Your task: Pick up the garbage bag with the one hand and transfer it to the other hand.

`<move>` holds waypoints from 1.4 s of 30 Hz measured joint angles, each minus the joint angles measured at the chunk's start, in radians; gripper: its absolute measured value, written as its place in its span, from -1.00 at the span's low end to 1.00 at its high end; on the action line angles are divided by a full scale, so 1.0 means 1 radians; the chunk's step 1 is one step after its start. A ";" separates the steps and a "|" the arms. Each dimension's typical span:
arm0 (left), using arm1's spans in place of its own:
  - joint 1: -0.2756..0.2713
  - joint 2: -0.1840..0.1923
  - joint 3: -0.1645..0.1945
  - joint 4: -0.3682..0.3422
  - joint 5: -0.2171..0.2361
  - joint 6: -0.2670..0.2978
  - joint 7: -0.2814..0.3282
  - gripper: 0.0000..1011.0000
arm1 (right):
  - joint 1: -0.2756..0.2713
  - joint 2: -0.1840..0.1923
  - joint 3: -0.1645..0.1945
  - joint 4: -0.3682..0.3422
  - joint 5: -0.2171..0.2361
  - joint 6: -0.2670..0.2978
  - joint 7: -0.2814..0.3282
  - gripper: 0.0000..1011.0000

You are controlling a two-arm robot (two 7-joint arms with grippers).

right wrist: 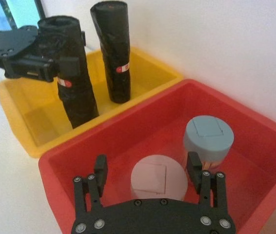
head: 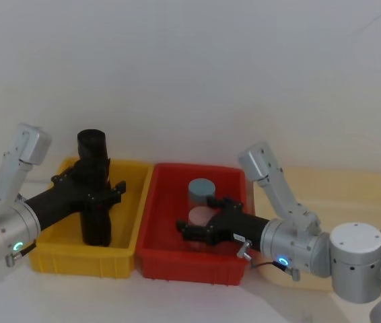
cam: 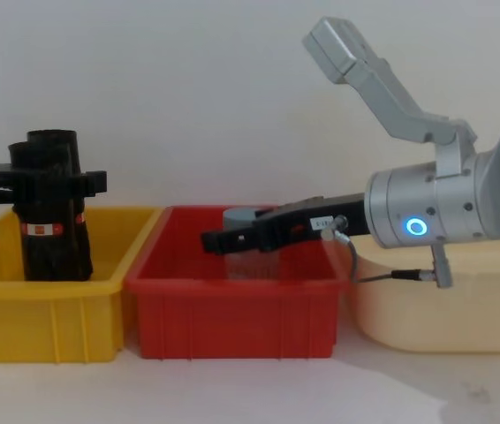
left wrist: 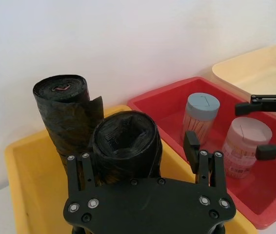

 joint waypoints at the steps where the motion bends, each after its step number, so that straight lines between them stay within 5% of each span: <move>1: 0.000 0.000 0.000 0.000 0.000 0.000 0.000 0.98 | 0.001 0.002 -0.001 0.000 0.000 0.002 0.002 0.98; 20: -0.003 0.000 0.002 0.003 -0.001 0.000 -0.003 0.94 | 0.019 0.013 -0.027 0.031 0.001 0.004 0.024 0.96; 28: -0.003 0.000 0.002 0.004 -0.001 0.000 -0.003 0.61 | 0.023 0.011 -0.031 0.040 0.002 -0.002 0.025 0.63; 34: -0.003 0.000 0.002 0.004 -0.001 0.000 -0.003 0.18 | 0.025 0.010 -0.033 0.044 0.003 -0.005 0.026 0.29; 42: -0.003 0.000 0.002 0.004 -0.001 0.000 -0.003 -0.08 | 0.026 0.010 -0.034 0.046 0.003 -0.007 0.026 0.29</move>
